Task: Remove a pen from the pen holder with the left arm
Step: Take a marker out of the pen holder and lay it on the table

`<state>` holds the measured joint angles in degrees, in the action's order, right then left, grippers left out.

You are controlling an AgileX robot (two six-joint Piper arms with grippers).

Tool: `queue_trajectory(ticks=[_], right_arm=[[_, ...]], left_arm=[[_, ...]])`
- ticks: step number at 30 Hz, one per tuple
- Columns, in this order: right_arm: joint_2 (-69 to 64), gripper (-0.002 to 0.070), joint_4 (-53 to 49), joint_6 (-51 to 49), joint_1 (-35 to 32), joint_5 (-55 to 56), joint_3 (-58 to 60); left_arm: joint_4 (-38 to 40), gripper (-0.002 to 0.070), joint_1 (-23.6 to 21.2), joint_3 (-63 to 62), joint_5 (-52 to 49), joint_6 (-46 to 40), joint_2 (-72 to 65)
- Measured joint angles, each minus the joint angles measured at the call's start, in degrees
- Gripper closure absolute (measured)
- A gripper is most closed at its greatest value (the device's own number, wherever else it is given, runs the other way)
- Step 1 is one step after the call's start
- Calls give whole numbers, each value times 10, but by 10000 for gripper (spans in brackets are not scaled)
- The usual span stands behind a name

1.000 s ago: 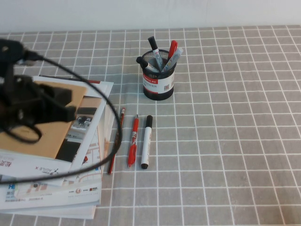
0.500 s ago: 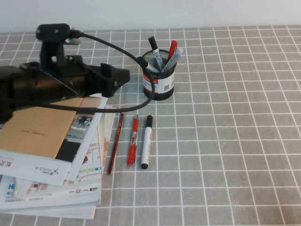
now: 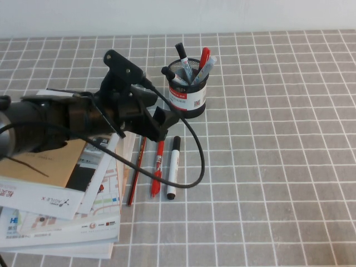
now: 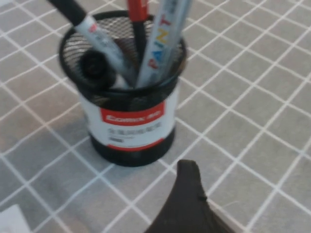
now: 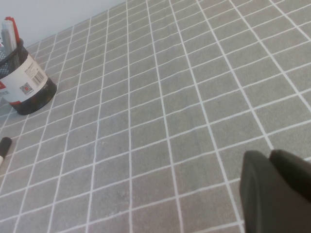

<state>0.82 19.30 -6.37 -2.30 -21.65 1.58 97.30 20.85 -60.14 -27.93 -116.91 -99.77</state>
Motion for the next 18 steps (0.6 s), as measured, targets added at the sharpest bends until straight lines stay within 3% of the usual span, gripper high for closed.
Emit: queue_trajectory(ticks=[10, 18], right_arm=[[0, 689, 2, 0, 0, 0, 0], [0, 689, 4, 0, 0, 0, 0]], left_arm=[[5, 183, 0, -56, 55, -3, -15], [7, 183, 0, -138, 100, 115, -52]])
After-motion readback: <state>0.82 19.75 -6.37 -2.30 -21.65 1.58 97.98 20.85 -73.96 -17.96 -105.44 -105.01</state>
